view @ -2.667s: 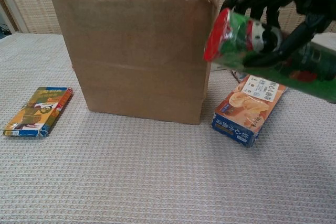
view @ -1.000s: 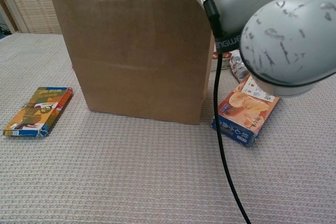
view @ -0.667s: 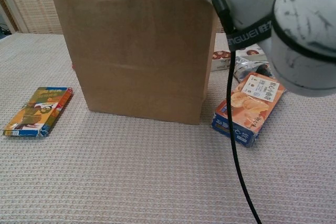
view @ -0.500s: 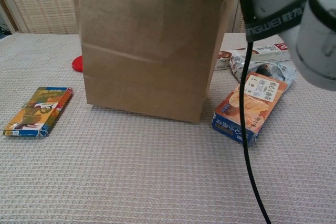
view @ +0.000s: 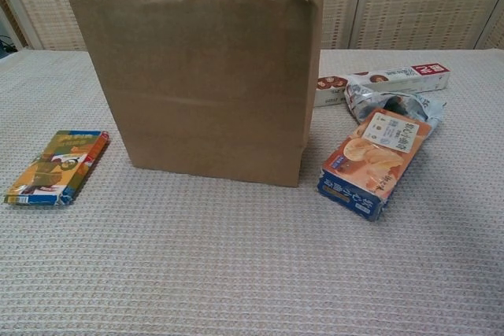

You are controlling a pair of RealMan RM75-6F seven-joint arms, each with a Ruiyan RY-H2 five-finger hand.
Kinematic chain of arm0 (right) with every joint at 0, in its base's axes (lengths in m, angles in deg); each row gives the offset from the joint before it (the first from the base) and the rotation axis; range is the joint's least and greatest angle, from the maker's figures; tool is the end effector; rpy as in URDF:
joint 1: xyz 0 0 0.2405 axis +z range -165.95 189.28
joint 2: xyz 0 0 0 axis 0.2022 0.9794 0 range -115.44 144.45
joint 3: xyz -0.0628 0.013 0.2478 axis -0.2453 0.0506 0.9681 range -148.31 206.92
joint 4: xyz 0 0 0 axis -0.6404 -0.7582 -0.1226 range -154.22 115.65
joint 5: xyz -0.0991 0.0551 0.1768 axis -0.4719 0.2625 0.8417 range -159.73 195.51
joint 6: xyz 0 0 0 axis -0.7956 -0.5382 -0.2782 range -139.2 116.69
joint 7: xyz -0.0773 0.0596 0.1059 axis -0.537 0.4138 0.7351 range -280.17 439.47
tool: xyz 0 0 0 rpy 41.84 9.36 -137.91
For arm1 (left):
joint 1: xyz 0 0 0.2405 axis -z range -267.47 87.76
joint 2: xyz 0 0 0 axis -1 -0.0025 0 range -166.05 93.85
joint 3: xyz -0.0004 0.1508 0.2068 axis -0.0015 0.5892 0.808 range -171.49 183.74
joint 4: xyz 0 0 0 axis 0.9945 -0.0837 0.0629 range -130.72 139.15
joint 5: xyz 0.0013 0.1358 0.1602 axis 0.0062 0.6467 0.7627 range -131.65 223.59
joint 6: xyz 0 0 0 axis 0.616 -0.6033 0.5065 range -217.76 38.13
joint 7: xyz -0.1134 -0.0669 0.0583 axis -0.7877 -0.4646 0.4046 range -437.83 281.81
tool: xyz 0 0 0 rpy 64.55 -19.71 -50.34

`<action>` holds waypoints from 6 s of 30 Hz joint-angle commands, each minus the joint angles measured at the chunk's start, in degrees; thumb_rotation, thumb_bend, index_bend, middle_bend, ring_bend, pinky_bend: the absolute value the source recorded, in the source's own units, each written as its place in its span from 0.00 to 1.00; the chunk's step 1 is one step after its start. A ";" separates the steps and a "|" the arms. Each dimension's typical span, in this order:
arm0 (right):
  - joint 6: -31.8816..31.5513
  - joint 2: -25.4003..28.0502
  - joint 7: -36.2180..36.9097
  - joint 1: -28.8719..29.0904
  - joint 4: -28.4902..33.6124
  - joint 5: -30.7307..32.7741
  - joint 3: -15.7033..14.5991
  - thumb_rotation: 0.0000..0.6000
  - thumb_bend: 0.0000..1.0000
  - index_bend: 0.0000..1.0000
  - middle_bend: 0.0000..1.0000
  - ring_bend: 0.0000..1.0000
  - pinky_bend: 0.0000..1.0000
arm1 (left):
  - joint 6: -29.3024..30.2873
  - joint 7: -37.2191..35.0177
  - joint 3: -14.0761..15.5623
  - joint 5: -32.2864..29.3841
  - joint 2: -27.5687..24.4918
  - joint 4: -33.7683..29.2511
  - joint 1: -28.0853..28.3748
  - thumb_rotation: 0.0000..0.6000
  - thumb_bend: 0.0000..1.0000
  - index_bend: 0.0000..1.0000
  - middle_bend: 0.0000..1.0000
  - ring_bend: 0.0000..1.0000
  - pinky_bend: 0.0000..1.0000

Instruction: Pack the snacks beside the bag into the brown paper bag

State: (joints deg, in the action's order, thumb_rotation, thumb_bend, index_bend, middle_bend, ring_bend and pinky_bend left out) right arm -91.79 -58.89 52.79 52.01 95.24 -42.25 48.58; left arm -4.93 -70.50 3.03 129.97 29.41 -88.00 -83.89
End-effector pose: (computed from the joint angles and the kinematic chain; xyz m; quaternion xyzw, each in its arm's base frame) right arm -0.0771 -0.3228 0.1244 0.5942 -0.3428 0.5417 0.4858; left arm -0.3101 0.1877 0.1533 -0.6078 -0.3573 -0.3569 0.6129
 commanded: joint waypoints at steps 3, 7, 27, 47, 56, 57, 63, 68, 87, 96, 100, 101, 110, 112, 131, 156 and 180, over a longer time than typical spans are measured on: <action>9.47 8.44 4.66 -4.20 -1.51 3.38 -6.42 1.00 0.12 0.00 0.14 0.06 0.12 | 0.08 0.54 -0.11 -0.16 0.16 -0.15 0.00 1.00 0.39 0.05 0.00 0.00 0.00; 19.40 12.28 6.39 -3.59 -5.02 -0.67 -11.13 1.00 0.01 0.00 0.11 0.02 0.09 | 0.13 0.86 -0.20 -0.32 0.24 -0.28 -0.01 1.00 0.39 0.05 0.00 0.00 0.00; 32.97 8.51 -13.48 2.45 -14.43 -7.27 -19.34 1.00 0.00 0.00 0.00 0.00 0.00 | -0.10 0.31 -0.24 -0.36 0.09 -0.23 0.06 1.00 0.39 0.05 0.00 0.00 0.00; 32.36 -6.35 -25.35 9.66 -24.20 9.82 -19.41 1.00 0.00 0.00 0.00 0.00 0.00 | -0.26 -0.12 -0.22 -0.35 -0.02 -0.19 0.11 1.00 0.39 0.05 0.00 0.00 0.00; 31.74 -10.65 -27.73 12.12 -27.38 16.80 -19.48 1.00 0.00 0.00 0.00 0.00 0.00 | -0.42 -0.89 -0.12 -0.14 -0.20 -0.02 0.16 1.00 0.39 0.05 0.00 0.00 0.00; 31.60 -10.95 -27.74 12.29 -27.54 17.15 -19.45 1.00 0.00 0.00 0.00 0.00 0.00 | -0.44 -0.93 -0.11 -0.12 -0.23 -0.02 0.17 1.00 0.39 0.05 0.00 0.00 0.00; 30.78 -12.27 -26.37 12.66 -28.00 17.44 -19.46 1.00 0.00 0.01 0.07 0.02 0.00 | -0.47 -0.99 -0.08 -0.07 -0.28 -0.07 0.19 1.00 0.39 0.05 0.00 0.00 0.00; 30.39 -11.05 -24.71 12.24 -26.57 14.43 -20.62 1.00 0.18 0.29 0.43 0.40 0.23 | -0.43 -0.94 -0.08 -0.07 -0.26 -0.03 0.17 1.00 0.39 0.05 0.00 0.00 0.00; 17.99 12.42 -0.71 3.17 -6.47 -5.36 -16.26 1.00 0.25 0.41 0.54 0.58 0.44 | -0.11 -0.16 -0.09 -0.08 0.02 -0.07 0.06 1.00 0.39 0.05 0.00 0.00 0.00; 6.98 14.66 3.48 1.03 -3.28 -8.91 -7.33 1.00 0.25 0.41 0.54 0.58 0.44 | -0.08 0.03 -0.13 -0.18 0.08 -0.14 0.04 1.00 0.39 0.05 0.00 0.00 0.00; 4.56 14.40 -0.78 2.08 -2.17 -9.57 -4.62 1.00 0.25 0.41 0.54 0.58 0.44 | -0.13 -0.11 -0.11 -0.17 0.07 -0.09 0.04 1.00 0.39 0.05 0.00 0.00 0.00; 4.15 14.30 -1.90 2.37 -1.96 -9.73 -4.12 1.00 0.25 0.41 0.54 0.58 0.43 | -0.13 -0.14 -0.11 -0.16 0.06 -0.08 0.05 1.00 0.39 0.05 0.00 0.00 0.00; 3.17 11.22 -35.79 11.69 -0.41 -13.69 0.43 1.00 0.25 0.42 0.54 0.57 0.42 | -0.12 -0.83 -0.01 0.12 -0.02 0.19 0.03 1.00 0.39 0.05 0.00 0.00 0.00; 3.92 10.27 -41.15 13.39 -0.32 -12.96 0.83 1.00 0.25 0.42 0.54 0.57 0.42 | -0.16 -0.92 0.00 0.14 -0.05 0.22 0.04 1.00 0.39 0.05 0.00 0.00 0.00; 10.67 -2.45 -72.34 26.76 -9.27 0.44 -3.17 1.00 0.25 0.43 0.54 0.57 0.41 | -0.58 -3.13 0.22 0.65 -0.59 0.66 0.19 1.00 0.39 0.06 0.00 0.00 0.00; 7.31 -7.53 -78.60 30.97 -11.51 4.24 -9.24 1.00 0.11 0.00 0.03 0.00 0.00 | -0.67 -3.54 0.30 0.75 -0.79 0.58 0.24 1.00 0.39 0.06 0.00 0.00 0.00; -13.07 -0.04 -38.25 8.48 -1.14 -1.20 -7.13 1.00 0.00 0.00 0.03 0.00 0.00 | -0.26 -2.16 0.27 0.67 -0.48 0.44 0.07 1.00 0.39 0.06 0.00 0.00 0.00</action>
State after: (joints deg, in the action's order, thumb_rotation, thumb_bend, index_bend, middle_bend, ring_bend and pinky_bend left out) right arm -101.18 -60.42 5.40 66.82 91.43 -45.56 40.84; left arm -5.20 -72.67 3.30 130.64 28.93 -87.54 -83.81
